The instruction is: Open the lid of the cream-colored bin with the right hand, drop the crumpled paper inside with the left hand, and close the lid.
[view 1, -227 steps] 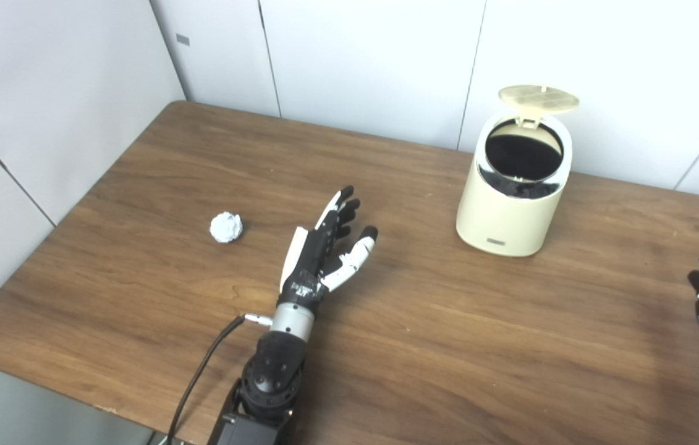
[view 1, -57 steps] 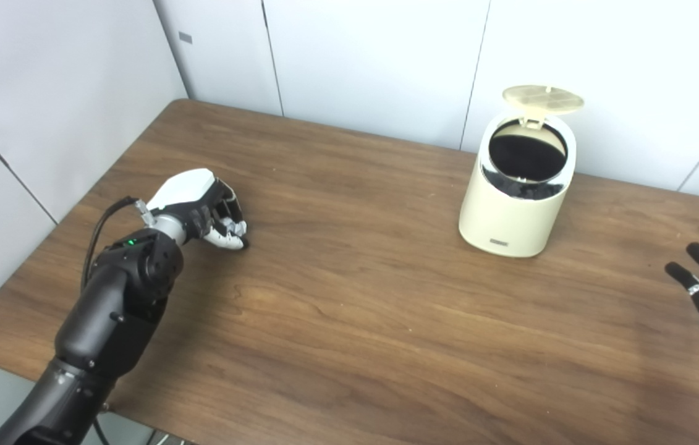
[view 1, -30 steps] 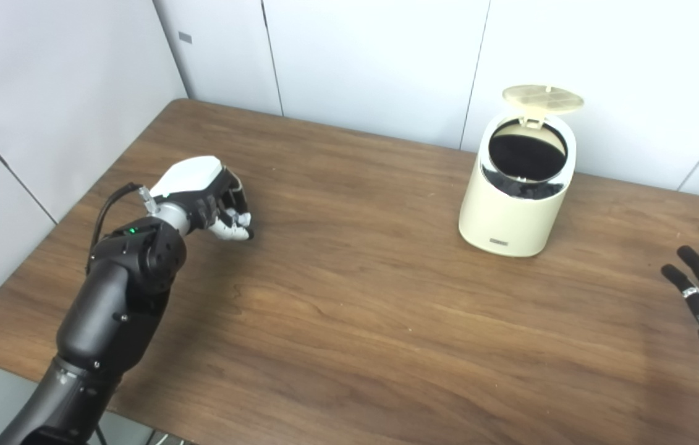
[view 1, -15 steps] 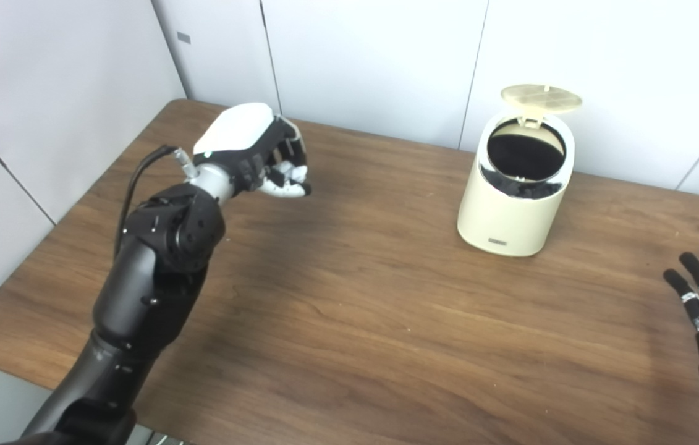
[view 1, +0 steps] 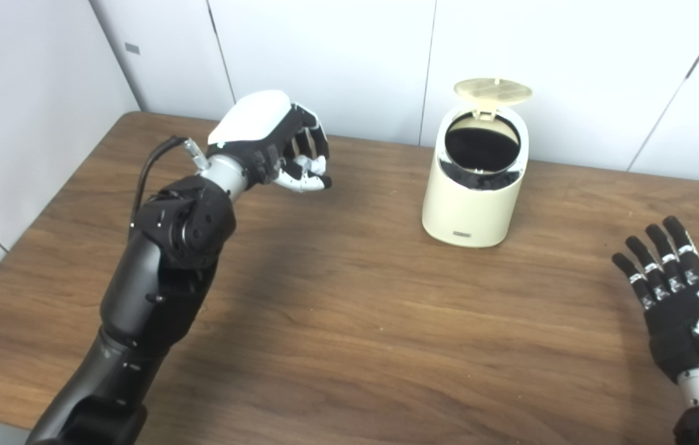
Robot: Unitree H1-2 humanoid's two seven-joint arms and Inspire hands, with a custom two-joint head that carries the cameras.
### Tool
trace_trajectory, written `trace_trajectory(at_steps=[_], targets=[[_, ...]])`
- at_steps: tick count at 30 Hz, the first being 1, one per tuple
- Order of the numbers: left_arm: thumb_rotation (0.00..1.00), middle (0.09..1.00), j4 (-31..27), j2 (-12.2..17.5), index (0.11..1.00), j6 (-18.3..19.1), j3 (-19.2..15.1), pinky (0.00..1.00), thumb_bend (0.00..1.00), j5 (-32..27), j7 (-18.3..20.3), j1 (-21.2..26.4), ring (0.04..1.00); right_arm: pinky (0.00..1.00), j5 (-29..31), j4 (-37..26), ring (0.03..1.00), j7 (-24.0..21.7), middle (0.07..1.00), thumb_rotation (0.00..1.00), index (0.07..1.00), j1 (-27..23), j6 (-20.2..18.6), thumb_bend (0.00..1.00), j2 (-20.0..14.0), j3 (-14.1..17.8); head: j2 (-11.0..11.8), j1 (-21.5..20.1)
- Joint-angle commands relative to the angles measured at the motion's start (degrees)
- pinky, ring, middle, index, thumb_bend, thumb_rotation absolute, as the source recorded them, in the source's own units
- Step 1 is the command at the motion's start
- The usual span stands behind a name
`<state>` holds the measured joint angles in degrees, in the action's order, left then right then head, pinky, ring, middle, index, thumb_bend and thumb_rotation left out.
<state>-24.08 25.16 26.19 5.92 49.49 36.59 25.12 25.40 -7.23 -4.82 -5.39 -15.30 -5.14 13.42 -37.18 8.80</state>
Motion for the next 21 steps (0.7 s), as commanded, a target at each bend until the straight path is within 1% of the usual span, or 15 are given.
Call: trace_trajectory(at_steps=[1, 6, 9, 10, 12, 13, 16, 18, 21], targets=[[0.0, 0.474, -0.19, 0.41, 0.5, -1.28, 0.18, 0.41, 0.5, 0.27, -2.1, 3.64, 0.411, 0.84, -0.15, -0.61, 0.907, -1.54, 0.942, 0.9, 0.93, -1.4, 4.13, 0.55, -0.44, -0.06, -0.02, -0.58], [0.0, 0.466, 1.06, -0.77, 0.506, -1.3, 2.56, 0.37, 0.5, 1.12, -1.89, 5.49, 0.384, 0.88, -0.47, 1.77, 0.931, -2.72, 0.961, 0.93, 0.948, -1.4, 7.15, 0.53, -0.31, -0.49, 0.77, -3.35], [0.0, 0.446, 2.31, -1.66, 0.505, -2.12, 3.71, 0.34, 0.5, 0.38, -2.75, 6.45, 0.356, 0.87, -0.83, 2.1, 0.926, -2.76, 0.959, 0.91, 0.947, -1.17, 8.3, 0.56, 0.09, -0.69, 1.05, -4.72], [0.0, 0.435, 2.56, -1.78, 0.505, -2.33, 3.96, 0.32, 0.49, 0.27, -2.95, 6.65, 0.346, 0.86, -0.9, 2.13, 0.922, -2.76, 0.956, 0.9, 0.943, -1.14, 8.51, 0.57, 0.19, -0.73, 1.08, -4.89], [0.0, 0.433, 3.25, -2.21, 0.503, -3.16, 4.64, 0.32, 0.49, 0.12, -3.49, 7.37, 0.344, 0.86, -1.34, 2.28, 0.924, -2.54, 0.955, 0.9, 0.942, -1.11, 8.9, 0.57, 0.43, -0.86, 1.51, -6.33], [0.0, 0.437, 3.49, -2.33, 0.517, -3.42, 4.87, 0.32, 0.49, 0.12, -3.66, 7.61, 0.348, 0.86, -1.54, 2.33, 0.921, -2.43, 0.952, 0.9, 0.94, -1.11, 9.06, 0.57, 0.53, -0.94, 1.51, -6.33], [0.0, 0.436, 4.67, -3.44, 0.529, -4.4, 6.35, 0.32, 0.49, 0.26, -4.33, 9.15, 0.356, 0.85, -2.53, 2.1, 0.907, -1.47, 0.936, 0.89, 0.922, -1.08, 9.08, 0.58, 1.04, -1.17, 2.14, -7.71], [0.0, 0.439, 5.25, -4.25, 0.53, -5.47, 7.19, 0.31, 0.49, 0.33, -5.54, 9.79, 0.354, 0.85, -3.22, 2.09, 0.908, -1.36, 0.936, 0.89, 0.922, -0.99, 9.38, 0.59, 1.28, -1.39, 2.71, -8.62], [0.0, 0.443, 6.35, -5.79, 0.528, -6.92, 8.43, 0.29, 0.49, 0.18, -6.82, 10.91, 0.345, 0.86, -3.73, 2.16, 0.912, -1.35, 0.939, 0.89, 0.926, -0.81, 9.73, 0.57, 1.74, -1.53, 3.28, -9.21]])
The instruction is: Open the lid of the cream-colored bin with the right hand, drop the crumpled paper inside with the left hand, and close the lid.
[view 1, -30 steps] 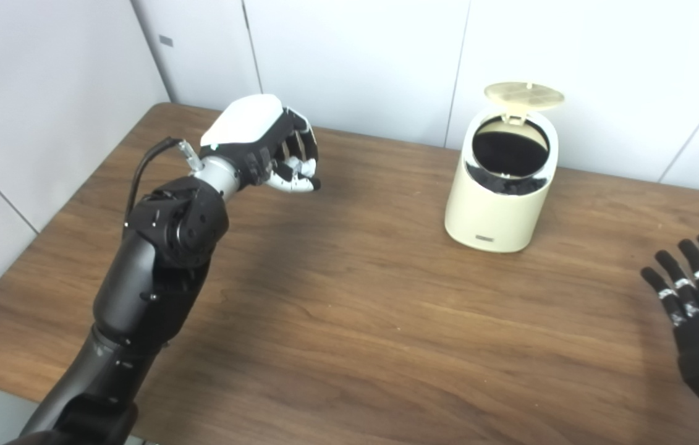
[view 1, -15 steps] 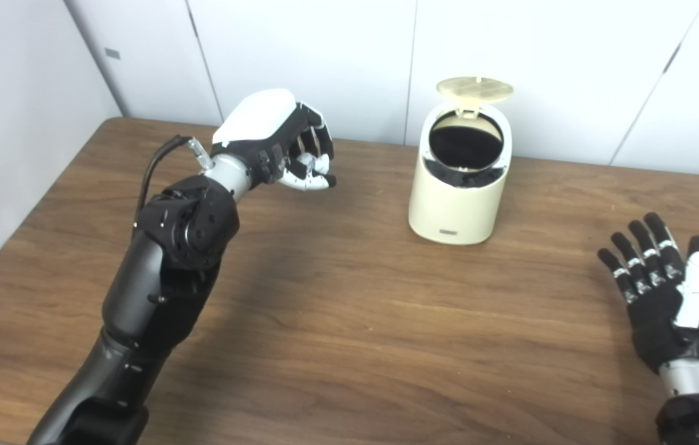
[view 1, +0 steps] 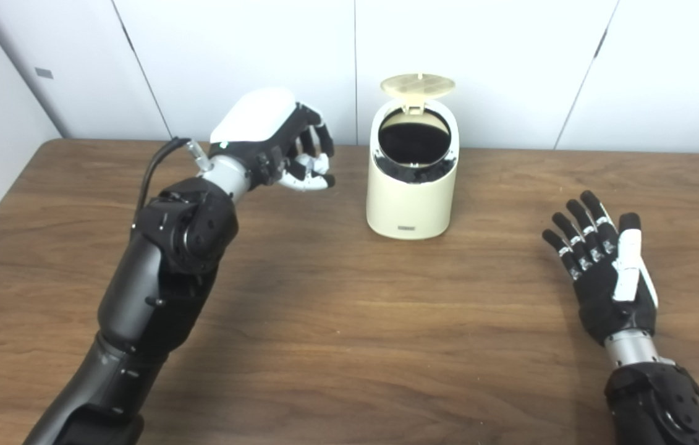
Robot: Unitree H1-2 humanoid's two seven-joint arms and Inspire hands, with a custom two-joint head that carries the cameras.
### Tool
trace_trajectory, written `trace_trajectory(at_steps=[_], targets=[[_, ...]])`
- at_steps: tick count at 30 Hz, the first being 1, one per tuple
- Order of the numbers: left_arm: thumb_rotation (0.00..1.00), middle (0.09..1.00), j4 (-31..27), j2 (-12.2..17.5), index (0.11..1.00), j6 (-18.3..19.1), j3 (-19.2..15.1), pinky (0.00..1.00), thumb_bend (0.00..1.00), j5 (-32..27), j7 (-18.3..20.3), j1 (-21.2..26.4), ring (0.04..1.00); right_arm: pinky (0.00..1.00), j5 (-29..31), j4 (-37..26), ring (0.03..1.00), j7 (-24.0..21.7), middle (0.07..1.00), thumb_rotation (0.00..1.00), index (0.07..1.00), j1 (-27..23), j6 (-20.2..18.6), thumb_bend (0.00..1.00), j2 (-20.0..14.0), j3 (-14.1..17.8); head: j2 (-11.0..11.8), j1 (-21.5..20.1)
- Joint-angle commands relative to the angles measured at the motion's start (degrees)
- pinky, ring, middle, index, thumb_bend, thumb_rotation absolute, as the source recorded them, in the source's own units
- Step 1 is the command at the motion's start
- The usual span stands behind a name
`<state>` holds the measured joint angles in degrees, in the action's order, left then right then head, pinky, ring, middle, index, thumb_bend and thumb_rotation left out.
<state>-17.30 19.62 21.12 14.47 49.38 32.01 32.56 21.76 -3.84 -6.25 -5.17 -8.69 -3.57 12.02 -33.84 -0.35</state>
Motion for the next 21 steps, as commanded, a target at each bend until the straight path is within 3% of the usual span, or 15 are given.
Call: trace_trajectory(at_steps=[1, 7, 21], targets=[[0.0, 0.443, -0.17, -0.71, 0.527, -1.84, 0.21, 0.28, 0.49, 0.42, -2.41, 3.77, 0.344, 0.86, -0.4, -1.27, 0.913, 0.04, 0.94, 0.89, 0.927, -0.95, 3.22, 0.57, 0.23, -0.23, 0.03, -0.17], [0.0, 0.44, 1.47, -3.51, 0.524, -1.66, 1.68, 0.23, 0.49, 2.06, -3.07, 5.58, 0.338, 0.89, -1.79, -0.19, 0.921, -0.53, 0.948, 0.91, 0.949, -0.73, 4.57, 0.57, 0.15, -0.83, 0.84, -0.53], [0.0, 0.439, 3.64, -5.86, 0.526, -1.51, 3.35, 0.3, 0.49, 3.66, -2.98, 9.37, 0.341, 0.91, -4.25, 0.5, 0.924, 0.32, 0.935, 0.95, 0.942, -0.55, 5.39, 0.56, 0.92, -1.88, 2.12, -1.15]])
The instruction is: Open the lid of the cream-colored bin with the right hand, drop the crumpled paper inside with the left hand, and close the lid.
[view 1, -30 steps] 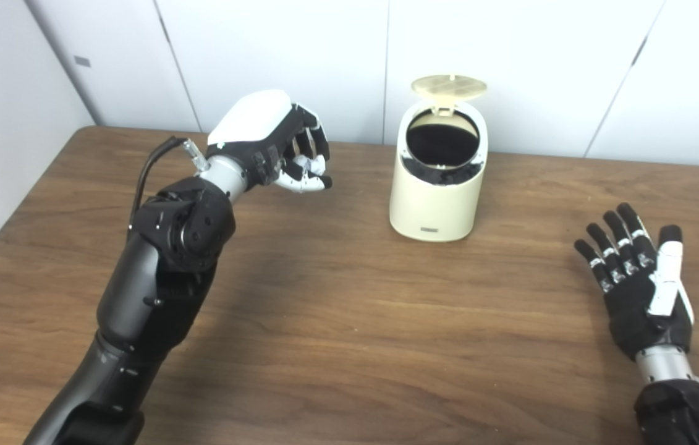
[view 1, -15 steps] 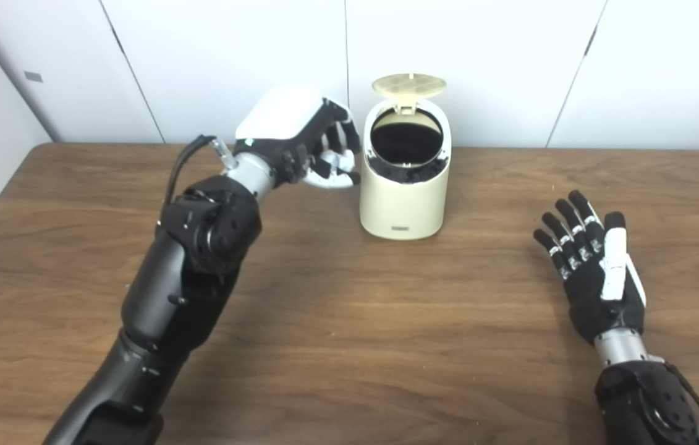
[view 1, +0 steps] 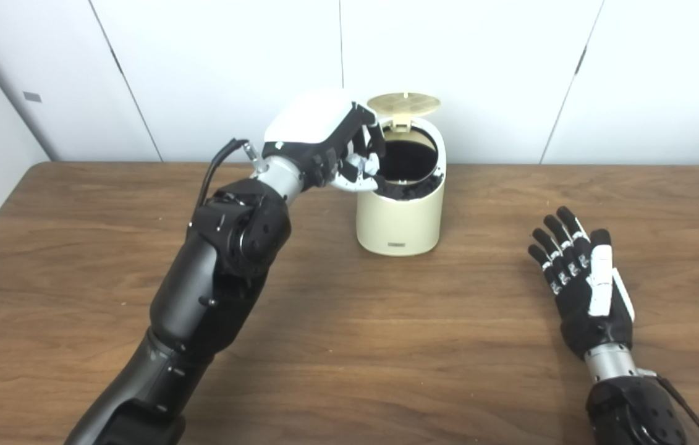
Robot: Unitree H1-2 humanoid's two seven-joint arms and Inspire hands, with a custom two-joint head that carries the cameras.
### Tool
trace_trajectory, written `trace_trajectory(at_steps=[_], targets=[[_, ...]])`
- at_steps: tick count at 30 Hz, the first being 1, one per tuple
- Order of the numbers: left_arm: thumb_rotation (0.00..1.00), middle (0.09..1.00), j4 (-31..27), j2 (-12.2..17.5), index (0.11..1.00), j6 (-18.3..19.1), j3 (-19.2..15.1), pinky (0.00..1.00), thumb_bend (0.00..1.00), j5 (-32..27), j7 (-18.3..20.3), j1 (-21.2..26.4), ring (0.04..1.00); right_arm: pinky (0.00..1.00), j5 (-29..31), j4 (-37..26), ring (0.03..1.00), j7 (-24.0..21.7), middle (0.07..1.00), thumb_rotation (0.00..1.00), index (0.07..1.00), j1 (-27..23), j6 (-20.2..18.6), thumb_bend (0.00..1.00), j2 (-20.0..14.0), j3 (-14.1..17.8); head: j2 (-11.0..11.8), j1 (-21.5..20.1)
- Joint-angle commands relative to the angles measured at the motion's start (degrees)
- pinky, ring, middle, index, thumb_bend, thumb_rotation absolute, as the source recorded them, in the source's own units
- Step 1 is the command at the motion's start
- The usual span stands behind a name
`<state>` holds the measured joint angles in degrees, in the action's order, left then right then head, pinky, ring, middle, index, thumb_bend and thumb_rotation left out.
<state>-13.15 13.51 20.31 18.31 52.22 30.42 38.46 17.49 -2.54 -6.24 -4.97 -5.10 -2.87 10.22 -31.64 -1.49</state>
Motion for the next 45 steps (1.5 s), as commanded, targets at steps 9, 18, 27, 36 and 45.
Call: trace_trajectory(at_steps=[9, 18, 27, 36, 45], targets=[[0.0, 0.492, 0.39, -0.79, 0.488, 0.5, 0.54, 0.36, 0.5, 2.25, -1.13, 3.95, 0.36, 0.91, 0.56, 0.09, 0.918, 0.43, 0.931, 0.93, 0.941, -1.06, 2.16, 0.58, 0.33, 0.17, 0.29, -0.75], [0.0, 0.504, 5.77, -2.96, 0.49, -2.67, 0.21, 0.35, 0.5, -0.53, -6.18, 4.62, 0.367, 0.89, -0.85, -0.41, 0.911, 1.2, 0.923, 0.94, 0.938, -0.9, 1.69, 0.59, 0.49, -0.87, 0.46, -1.4], [0.0, 0.457, 13.39, -4.58, 0.492, -9.21, 0.03, 0.32, 0.5, -4.68, -14.68, 4.49, 0.343, 0.87, -1.07, -0.76, 0.905, 1.78, 0.914, 0.91, 0.928, -0.92, 1.56, 0.58, 0.68, -1.18, 0.38, -1.56], [0.0, 0.56, 19.08, -5.79, 0.449, -13.32, 0.74, 0.43, 0.49, -5.87, -20.95, 4.89, 0.45, 0.86, -1.17, -1.02, 0.887, 2.08, 0.897, 0.82, 0.921, -0.83, 1.74, 0.57, 0.66, -1.62, 0.22, -1.47], [0.0, 0.562, 20.83, -6.68, 0.447, -12.98, 0.81, 0.44, 0.49, -6.59, -23.05, 4.94, 0.458, 0.85, -0.5, -0.58, 0.873, 2.22, 0.876, 0.8, 0.905, -1.17, 2.8, 0.57, 1.0, -1.23, 0.13, -1.75]])
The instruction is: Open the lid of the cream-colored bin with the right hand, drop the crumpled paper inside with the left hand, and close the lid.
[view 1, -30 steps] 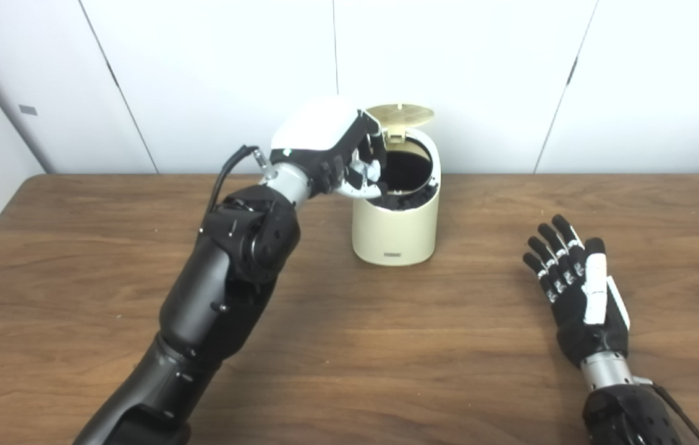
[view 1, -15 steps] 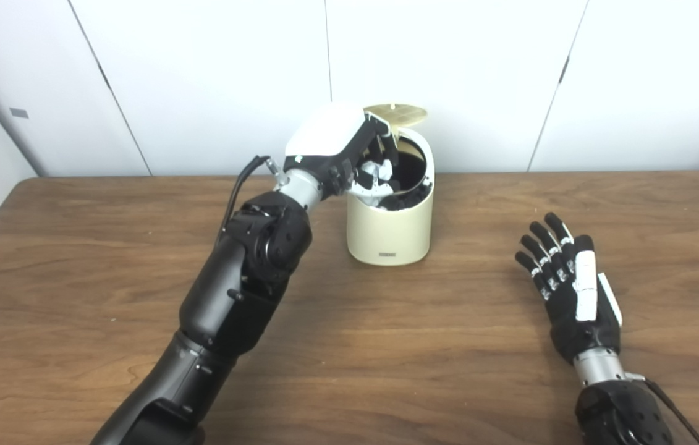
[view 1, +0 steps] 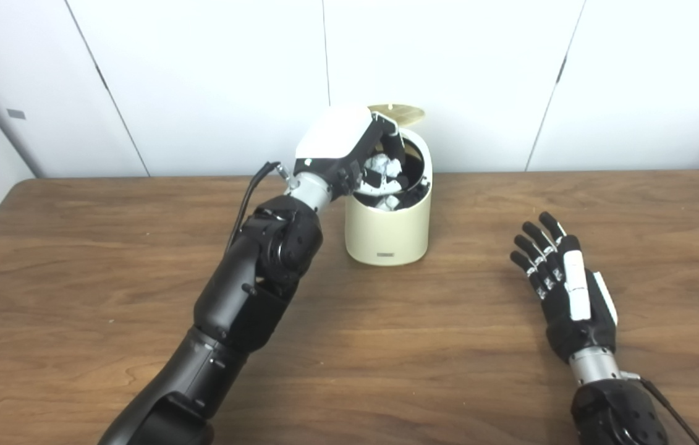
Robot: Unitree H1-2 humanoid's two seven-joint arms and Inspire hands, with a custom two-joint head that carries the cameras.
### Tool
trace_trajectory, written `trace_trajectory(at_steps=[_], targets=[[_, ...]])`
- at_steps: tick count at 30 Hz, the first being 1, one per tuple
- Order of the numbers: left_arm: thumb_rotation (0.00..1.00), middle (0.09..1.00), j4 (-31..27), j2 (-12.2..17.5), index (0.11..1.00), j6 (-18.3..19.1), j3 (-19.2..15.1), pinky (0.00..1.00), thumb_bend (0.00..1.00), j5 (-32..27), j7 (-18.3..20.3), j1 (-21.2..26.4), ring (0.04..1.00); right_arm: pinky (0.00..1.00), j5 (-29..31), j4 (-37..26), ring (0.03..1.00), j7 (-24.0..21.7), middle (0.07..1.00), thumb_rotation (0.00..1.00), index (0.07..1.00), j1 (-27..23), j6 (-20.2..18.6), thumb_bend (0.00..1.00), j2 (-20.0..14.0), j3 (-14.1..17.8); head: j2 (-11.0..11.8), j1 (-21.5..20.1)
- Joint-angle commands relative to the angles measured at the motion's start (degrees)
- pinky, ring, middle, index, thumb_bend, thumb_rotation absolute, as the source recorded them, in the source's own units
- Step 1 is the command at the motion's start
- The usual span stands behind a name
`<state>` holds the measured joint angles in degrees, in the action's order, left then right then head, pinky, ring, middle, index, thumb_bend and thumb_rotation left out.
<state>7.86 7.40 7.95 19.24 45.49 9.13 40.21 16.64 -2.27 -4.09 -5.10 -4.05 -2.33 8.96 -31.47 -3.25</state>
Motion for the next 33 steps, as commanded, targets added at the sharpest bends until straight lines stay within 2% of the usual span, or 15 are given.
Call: trace_trajectory(at_steps=[1, 5, 9, 17, 24, 25, 27, 29, 33], targets=[[0.0, 0.562, 0.05, -0.69, 0.45, -0.54, -0.1, 0.43, 0.49, 0.11, -2.0, 3.26, 0.449, 0.85, 0.26, -0.8, 0.875, 0.09, 0.875, 0.8, 0.904, -1.04, 1.73, 0.57, 0.41, 0.04, -0.05, 0.01], [0.0, 0.564, 0.56, -1.01, 0.453, -0.26, 0.1, 0.41, 0.49, 0.16, -2.69, 3.4, 0.442, 0.85, 0.42, -0.74, 0.874, 0.11, 0.867, 0.79, 0.9, -1.1, 1.65, 0.58, 0.47, 0.14, -0.09, -0.05], [0.0, 0.559, 1.28, -1.2, 0.44, -1.04, 0.29, 0.37, 0.47, -0.14, -4.09, 3.38, 0.468, 0.86, -0.14, -0.48, 0.875, -0.28, 0.867, 0.82, 0.907, -1.07, 2.15, 0.57, 0.07, -0.18, -0.12, -0.16], [0.0, 0.561, 2.65, -0.77, 0.453, -3.05, 1.01, 0.35, 0.47, -0.14, -6.48, 3.6, 0.462, 0.83, -0.05, -1.23, 0.847, -0.14, 0.829, 0.8, 0.878, -1.07, 1.46, 0.58, 0.05, -0.28, -0.21, -0.26], [0.0, 0.575, 1.45, 0.05, 0.481, -1.01, 2.56, 0.32, 0.47, 3.12, -4.84, 3.65, 0.448, 0.8, -1.22, -1.81, 0.84, 0.04, 0.822, 0.83, 0.861, -1.04, 1.22, 0.58, -0.16, -0.72, -0.26, -0.27], [0.01, 0.574, 1.25, 0.15, 0.48, -0.88, 2.65, 0.42, 0.49, 3.36, -4.56, 3.62, 0.485, 0.8, -1.23, -1.81, 0.843, 0.0, 0.826, 0.83, 0.865, -1.03, 1.25, 0.58, -0.19, -0.71, -0.26, -0.27], [0.03, 0.627, 0.91, 0.22, 0.489, -0.67, 2.67, 0.49, 0.51, 3.49, -4.12, 3.56, 0.58, 0.8, -1.23, -1.85, 0.845, -0.06, 0.83, 0.83, 0.867, -1.04, 1.27, 0.58, -0.24, -0.7, -0.32, -0.18], [0.04, 0.658, 0.57, 0.17, 0.493, -0.31, 2.51, 0.52, 0.52, 3.34, -3.61, 3.49, 0.624, 0.8, -0.94, -1.87, 0.846, -0.07, 0.832, 0.83, 0.868, -1.08, 1.16, 0.58, -0.19, -0.6, -0.32, -0.18], [0.05, 0.684, 0.52, 0.3, 0.495, 0.53, 2.57, 0.55, 0.52, 3.55, -2.69, 3.47, 0.652, 0.79, -1.61, -1.5, 0.84, 0.05, 0.827, 0.84, 0.86, -1.24, 1.01, 0.58, -0.4, -0.84, -0.01, 0.15]])
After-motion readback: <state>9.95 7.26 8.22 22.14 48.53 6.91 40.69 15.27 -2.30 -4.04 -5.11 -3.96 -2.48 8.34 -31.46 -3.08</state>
